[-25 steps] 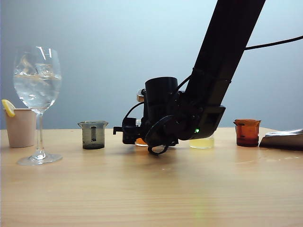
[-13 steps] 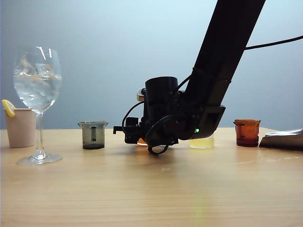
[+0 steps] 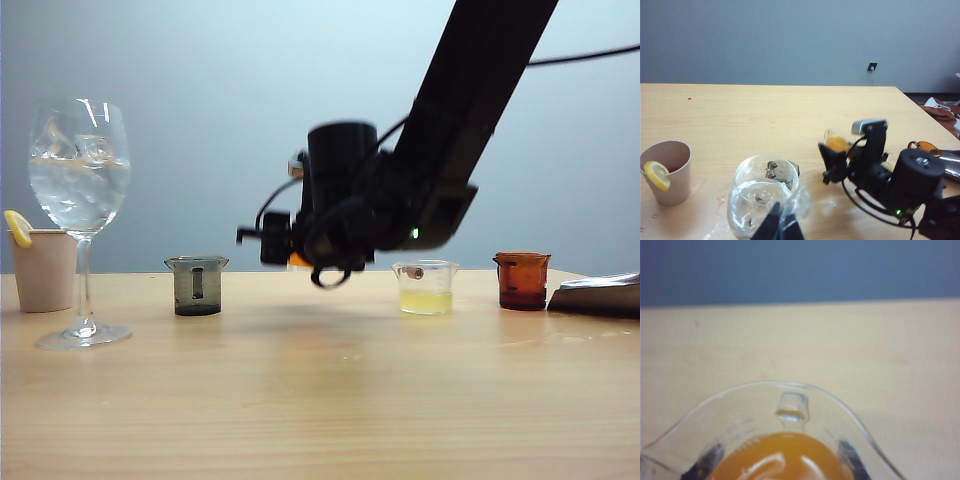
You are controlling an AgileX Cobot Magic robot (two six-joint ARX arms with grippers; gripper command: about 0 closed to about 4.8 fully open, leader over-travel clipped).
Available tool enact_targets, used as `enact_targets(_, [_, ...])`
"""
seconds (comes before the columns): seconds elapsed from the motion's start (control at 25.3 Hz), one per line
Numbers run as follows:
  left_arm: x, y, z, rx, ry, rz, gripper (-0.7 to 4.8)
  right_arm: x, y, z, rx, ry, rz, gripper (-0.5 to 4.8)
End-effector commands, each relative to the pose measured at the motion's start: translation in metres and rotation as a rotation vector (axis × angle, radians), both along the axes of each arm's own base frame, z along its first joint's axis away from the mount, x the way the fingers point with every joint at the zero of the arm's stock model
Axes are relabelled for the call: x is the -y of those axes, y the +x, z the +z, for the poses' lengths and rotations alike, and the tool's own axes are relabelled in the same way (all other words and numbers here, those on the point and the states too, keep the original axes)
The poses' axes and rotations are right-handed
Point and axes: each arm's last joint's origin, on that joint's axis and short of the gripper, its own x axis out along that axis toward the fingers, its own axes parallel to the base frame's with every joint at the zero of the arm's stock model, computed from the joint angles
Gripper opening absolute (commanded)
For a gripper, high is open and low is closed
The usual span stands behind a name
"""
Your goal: Pick up the second measuring cup from the left, pour the orange juice inside into the goblet, and finally put the measuring cup back in its original place.
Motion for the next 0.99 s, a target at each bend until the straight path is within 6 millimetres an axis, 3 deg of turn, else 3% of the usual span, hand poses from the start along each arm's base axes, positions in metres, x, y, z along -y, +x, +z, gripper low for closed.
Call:
enact_targets(0.04, [0.000,-0.001,0.002,0.008,-0.006,-0.001,-0.05,-0.001,-0.002,0.026,0.064,0.025,0.023,-0.02])
enact_targets(0.63, [0.000,-0.001,0.001,-0.003,-0.025,-0.021,-0.05,0.010,-0.026,0.124,0.092,0.048,0.251,-0.02])
enact_targets(0.99, [0.001,-0.001,0.001,-0.007,-0.024,-0.025,-0.05,0.005,-0.038,0.161,0.089,0.044,0.419,-0.02])
